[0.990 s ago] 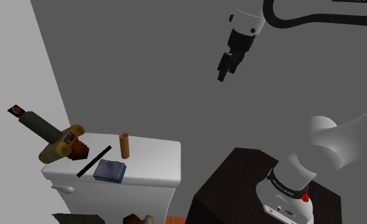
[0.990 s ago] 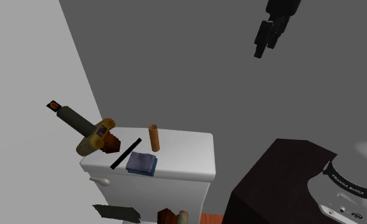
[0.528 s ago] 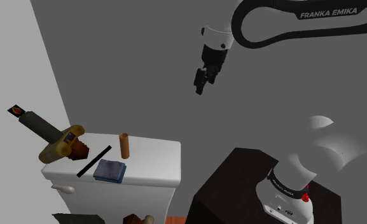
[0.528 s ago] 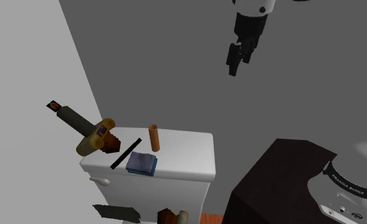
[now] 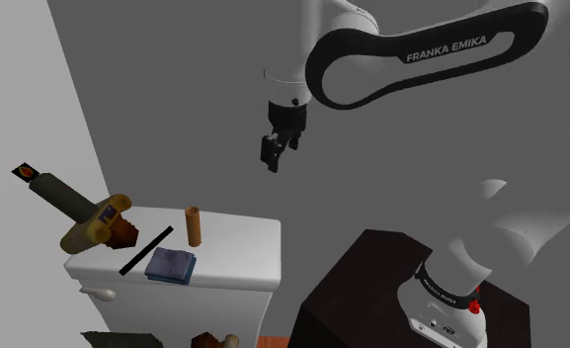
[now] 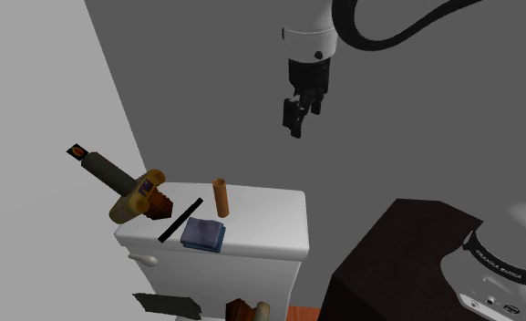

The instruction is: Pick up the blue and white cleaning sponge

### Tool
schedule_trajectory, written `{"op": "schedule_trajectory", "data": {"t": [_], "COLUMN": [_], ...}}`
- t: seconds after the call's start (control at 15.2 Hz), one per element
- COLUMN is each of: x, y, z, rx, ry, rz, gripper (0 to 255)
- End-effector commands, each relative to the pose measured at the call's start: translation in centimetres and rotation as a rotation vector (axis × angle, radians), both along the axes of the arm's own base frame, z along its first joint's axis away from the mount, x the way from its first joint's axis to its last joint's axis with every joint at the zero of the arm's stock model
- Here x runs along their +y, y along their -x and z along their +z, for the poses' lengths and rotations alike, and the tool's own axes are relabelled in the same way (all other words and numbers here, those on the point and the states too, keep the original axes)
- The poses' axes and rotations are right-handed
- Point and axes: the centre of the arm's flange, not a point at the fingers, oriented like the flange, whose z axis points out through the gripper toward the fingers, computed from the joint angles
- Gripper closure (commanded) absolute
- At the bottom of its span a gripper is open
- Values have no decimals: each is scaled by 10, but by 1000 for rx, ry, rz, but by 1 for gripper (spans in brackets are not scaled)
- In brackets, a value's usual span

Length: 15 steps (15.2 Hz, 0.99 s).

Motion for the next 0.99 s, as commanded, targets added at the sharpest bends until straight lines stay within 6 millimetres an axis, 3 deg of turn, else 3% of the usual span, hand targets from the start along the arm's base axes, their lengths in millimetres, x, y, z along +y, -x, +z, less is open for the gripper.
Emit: {"op": "schedule_trajectory", "data": {"t": [0.0,0.92], "x": [23,177], "y": [-7,-48], "z": [-19,-142], "rx": [10,78], "ry": [17,139], "rz": [17,138], "gripper": [0,0]}}
